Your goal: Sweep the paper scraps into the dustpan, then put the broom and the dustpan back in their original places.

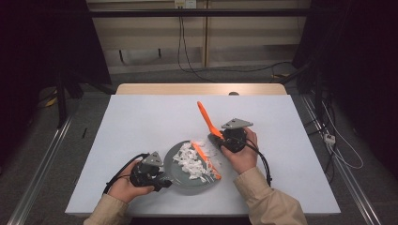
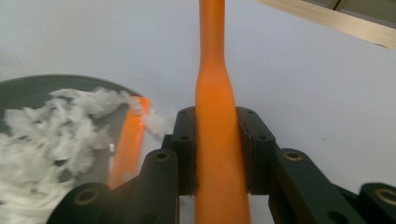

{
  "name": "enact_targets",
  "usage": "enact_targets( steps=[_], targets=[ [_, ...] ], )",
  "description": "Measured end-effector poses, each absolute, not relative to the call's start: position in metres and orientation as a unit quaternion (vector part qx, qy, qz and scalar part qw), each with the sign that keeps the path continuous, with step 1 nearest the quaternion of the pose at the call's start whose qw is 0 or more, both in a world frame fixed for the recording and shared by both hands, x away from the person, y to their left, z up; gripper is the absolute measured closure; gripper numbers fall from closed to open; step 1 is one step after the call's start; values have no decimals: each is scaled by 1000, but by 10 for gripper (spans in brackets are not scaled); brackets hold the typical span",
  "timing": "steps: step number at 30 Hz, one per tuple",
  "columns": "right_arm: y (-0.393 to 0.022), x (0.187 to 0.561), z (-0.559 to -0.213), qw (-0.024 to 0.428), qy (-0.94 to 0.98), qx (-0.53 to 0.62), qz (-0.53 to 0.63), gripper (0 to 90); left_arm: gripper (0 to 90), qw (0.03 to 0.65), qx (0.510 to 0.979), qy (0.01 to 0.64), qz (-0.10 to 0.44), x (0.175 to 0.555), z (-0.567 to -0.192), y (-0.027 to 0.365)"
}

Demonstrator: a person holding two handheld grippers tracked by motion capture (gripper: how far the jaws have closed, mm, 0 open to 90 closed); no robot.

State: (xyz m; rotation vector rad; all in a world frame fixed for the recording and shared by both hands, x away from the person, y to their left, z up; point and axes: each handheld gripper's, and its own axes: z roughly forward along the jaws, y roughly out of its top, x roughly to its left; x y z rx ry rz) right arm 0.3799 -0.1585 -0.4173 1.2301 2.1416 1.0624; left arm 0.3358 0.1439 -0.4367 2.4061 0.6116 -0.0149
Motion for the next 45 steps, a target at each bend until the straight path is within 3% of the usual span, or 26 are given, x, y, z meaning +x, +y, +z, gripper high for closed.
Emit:
enact_targets(
  steps=[12,16,18,27,31,42,45],
  targets=[
    [-121,352,-421,218,760,433,433,713,636,326,913,244,-4,335,-437,138],
    [-121,348,-412,175,752,431,467,717,633,325,913,246,9,334,-438,137],
    [-122,347,-408,190,754,426,462,716,630,327,912,248,10,334,-439,137],
    [-132,350,-401,183,744,422,484,716,638,332,908,254,26,332,-440,133],
    [-135,352,-398,205,739,418,487,716,639,334,907,254,33,332,-440,134],
    [-140,361,-395,197,724,429,502,716,639,342,899,269,37,333,-440,137],
    [-141,363,-399,218,728,426,491,716,639,333,906,259,33,334,-440,137]
  ],
)
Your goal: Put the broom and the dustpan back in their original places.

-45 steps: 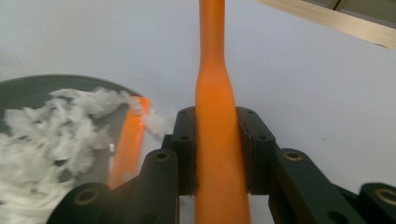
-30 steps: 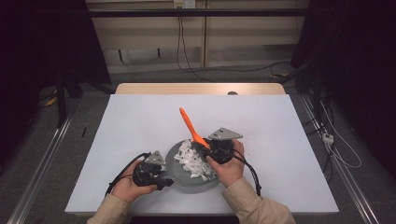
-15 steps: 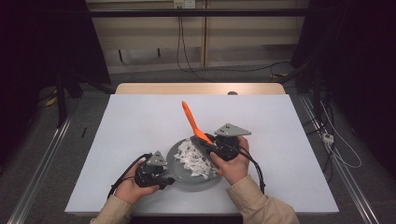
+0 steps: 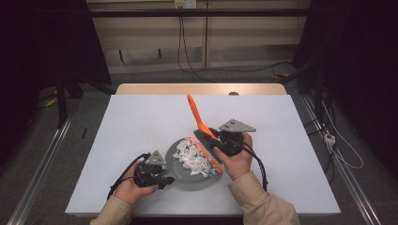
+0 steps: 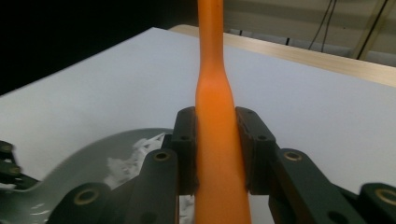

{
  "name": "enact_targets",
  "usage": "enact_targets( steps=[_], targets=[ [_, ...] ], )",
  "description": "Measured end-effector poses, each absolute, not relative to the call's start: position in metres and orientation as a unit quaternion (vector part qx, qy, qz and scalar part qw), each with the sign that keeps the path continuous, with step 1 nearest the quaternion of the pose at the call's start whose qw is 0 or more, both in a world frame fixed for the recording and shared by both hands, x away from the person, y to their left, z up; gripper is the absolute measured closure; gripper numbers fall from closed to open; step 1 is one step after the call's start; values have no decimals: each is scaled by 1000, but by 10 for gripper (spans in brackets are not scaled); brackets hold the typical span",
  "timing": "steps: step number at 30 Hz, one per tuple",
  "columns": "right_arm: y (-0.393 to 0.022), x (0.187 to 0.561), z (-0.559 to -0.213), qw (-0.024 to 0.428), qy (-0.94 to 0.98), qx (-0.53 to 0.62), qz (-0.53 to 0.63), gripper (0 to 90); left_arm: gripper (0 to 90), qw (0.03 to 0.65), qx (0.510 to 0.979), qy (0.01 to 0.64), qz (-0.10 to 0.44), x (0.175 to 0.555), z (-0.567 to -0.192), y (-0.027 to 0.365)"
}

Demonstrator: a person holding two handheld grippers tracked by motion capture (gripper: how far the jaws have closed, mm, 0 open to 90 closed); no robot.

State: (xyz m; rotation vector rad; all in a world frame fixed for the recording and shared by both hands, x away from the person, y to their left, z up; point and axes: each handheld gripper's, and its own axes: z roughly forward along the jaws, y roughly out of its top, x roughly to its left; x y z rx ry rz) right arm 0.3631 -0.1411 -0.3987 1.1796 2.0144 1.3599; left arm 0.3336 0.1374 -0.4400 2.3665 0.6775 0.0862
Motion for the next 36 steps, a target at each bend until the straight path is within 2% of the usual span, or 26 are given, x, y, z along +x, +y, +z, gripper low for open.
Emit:
enact_targets(
  steps=[5,8,10,13,26,36],
  targets=[
    [-142,368,-427,228,735,444,460,716,639,329,905,266,38,333,-440,134],
    [-133,365,-429,214,741,439,460,713,639,329,904,271,39,333,-440,133],
    [-128,361,-426,221,735,440,466,714,639,329,903,273,41,332,-440,132],
    [-123,359,-419,193,726,440,492,716,639,331,901,277,43,332,-441,132],
    [-136,358,-388,205,700,433,529,716,639,349,890,288,56,333,-442,135],
    [-147,357,-384,208,697,437,529,716,639,363,880,300,61,336,-440,143]
  ],
)
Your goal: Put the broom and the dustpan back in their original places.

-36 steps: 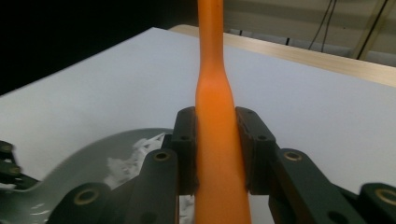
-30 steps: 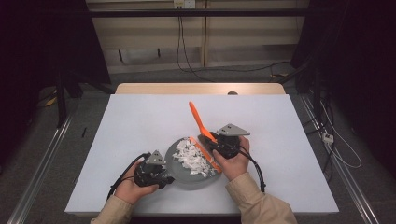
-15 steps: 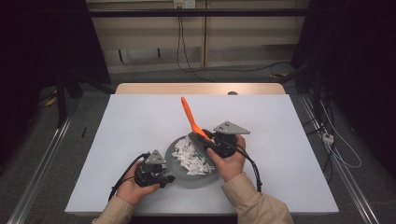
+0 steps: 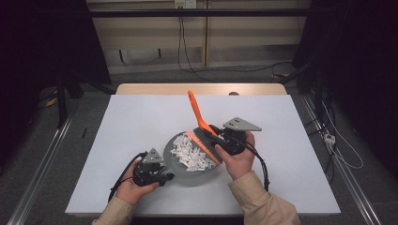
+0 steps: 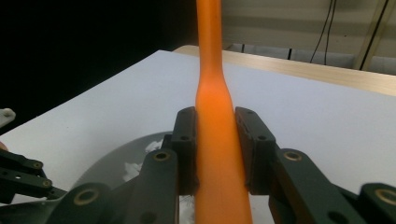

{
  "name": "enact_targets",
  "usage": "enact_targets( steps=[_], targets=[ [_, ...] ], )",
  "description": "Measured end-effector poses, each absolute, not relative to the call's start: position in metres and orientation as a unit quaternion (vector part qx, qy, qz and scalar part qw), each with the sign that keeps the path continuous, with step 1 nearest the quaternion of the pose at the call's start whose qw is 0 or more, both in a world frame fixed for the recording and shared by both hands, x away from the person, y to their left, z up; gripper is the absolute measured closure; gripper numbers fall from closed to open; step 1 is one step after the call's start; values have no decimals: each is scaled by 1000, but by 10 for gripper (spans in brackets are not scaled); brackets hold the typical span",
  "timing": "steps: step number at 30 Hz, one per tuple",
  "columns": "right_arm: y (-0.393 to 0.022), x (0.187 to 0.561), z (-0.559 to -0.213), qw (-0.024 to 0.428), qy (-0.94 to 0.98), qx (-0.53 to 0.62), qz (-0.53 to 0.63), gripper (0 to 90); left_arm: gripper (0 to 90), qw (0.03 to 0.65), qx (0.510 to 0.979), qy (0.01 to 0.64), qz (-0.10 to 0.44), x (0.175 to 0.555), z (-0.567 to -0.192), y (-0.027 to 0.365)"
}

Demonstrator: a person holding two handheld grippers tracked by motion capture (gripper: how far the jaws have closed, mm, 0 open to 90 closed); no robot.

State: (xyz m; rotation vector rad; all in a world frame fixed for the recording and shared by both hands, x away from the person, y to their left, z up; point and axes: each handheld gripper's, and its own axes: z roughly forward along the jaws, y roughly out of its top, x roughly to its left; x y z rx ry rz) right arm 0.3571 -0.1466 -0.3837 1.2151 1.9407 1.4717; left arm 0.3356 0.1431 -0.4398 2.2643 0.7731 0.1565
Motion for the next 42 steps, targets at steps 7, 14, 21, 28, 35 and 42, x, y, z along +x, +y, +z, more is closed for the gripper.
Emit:
enact_targets(
  steps=[7,14,21,28,35,42],
  targets=[
    [-170,356,-387,215,689,454,522,716,639,370,871,317,70,338,-437,154],
    [-200,357,-393,232,686,470,505,716,639,368,862,340,77,340,-433,169],
    [-242,353,-400,260,677,500,473,715,639,362,845,382,96,346,-432,191],
    [-288,349,-407,303,673,525,424,715,638,354,812,450,114,355,-435,212],
    [-313,350,-412,358,667,542,365,713,638,334,789,497,138,363,-440,222],
    [-294,346,-422,293,679,541,401,581,581,351,781,500,130,355,-440,217]
  ],
)
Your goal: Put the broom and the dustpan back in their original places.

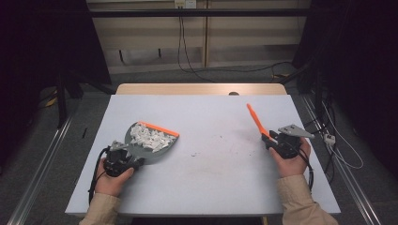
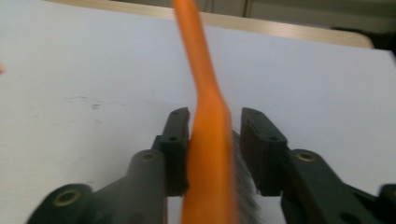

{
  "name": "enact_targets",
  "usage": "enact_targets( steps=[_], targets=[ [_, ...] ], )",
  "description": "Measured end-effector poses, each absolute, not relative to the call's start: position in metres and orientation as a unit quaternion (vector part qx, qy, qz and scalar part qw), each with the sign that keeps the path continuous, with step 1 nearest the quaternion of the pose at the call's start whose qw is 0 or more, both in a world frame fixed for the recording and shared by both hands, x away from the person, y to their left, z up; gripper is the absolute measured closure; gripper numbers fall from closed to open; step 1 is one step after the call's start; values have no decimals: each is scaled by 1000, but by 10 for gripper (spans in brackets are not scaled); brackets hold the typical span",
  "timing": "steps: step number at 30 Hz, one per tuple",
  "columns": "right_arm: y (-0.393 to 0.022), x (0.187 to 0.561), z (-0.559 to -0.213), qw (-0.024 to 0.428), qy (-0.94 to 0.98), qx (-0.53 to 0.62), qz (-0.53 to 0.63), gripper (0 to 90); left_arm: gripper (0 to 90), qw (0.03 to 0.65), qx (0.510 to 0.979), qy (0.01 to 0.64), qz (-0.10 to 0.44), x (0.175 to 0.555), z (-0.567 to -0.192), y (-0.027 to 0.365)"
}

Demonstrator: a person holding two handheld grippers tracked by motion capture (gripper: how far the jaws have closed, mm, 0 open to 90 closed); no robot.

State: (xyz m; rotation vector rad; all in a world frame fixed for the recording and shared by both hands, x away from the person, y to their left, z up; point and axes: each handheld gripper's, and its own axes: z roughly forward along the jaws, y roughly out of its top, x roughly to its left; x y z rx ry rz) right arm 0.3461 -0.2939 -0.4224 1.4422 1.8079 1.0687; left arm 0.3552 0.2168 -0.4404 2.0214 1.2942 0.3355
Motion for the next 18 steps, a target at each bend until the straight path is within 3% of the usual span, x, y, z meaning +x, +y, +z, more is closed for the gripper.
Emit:
enact_targets(
  steps=[5,10,14,18],
  targets=[
    [-282,340,-419,252,665,532,459,415,498,385,770,495,115,341,-435,219],
    [-280,330,-421,239,674,511,477,343,256,443,742,485,131,337,-430,230],
    [-282,320,-424,224,685,493,488,293,157,487,727,462,144,337,-427,234],
    [-284,313,-427,224,692,483,487,274,133,509,727,435,151,337,-425,232]
  ],
)
